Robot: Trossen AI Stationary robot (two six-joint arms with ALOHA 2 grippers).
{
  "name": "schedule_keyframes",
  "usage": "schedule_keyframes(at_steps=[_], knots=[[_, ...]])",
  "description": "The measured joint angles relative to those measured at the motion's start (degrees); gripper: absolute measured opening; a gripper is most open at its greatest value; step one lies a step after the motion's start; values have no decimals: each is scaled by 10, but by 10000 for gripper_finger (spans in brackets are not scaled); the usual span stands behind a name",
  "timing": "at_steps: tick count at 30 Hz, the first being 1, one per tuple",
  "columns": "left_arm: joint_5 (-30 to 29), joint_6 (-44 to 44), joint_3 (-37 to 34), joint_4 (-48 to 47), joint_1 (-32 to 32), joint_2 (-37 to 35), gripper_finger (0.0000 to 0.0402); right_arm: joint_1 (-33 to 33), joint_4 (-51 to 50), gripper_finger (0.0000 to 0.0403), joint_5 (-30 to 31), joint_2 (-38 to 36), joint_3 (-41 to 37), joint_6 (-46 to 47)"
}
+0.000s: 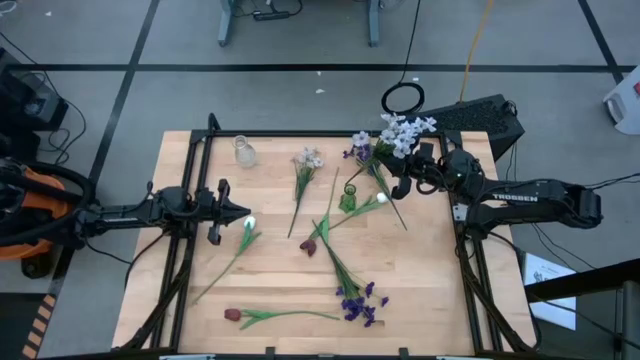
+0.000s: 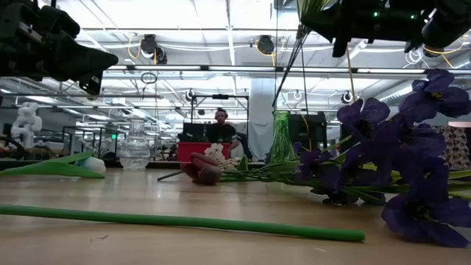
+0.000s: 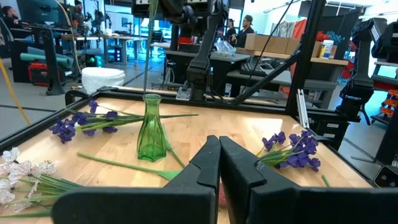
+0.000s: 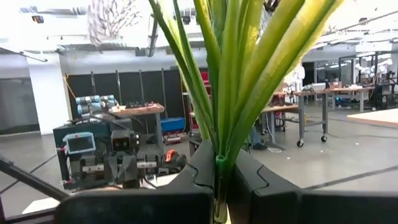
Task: Sort flowers into vase by color
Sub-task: Put the bottom white flowers into the green vase
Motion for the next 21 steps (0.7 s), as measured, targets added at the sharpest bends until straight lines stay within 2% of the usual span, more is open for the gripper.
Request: schedule_keyframes(at_steps=[7, 15, 21], knots=[[0, 0, 0, 0, 0, 0, 13, 0, -74, 6, 0, -13, 13, 1], [0, 0, 0, 0, 0, 0, 13, 0, -99, 6, -1, -10, 14, 11], [0, 0, 0, 0, 0, 0, 13, 8, -87, 6, -2, 29, 14, 24]])
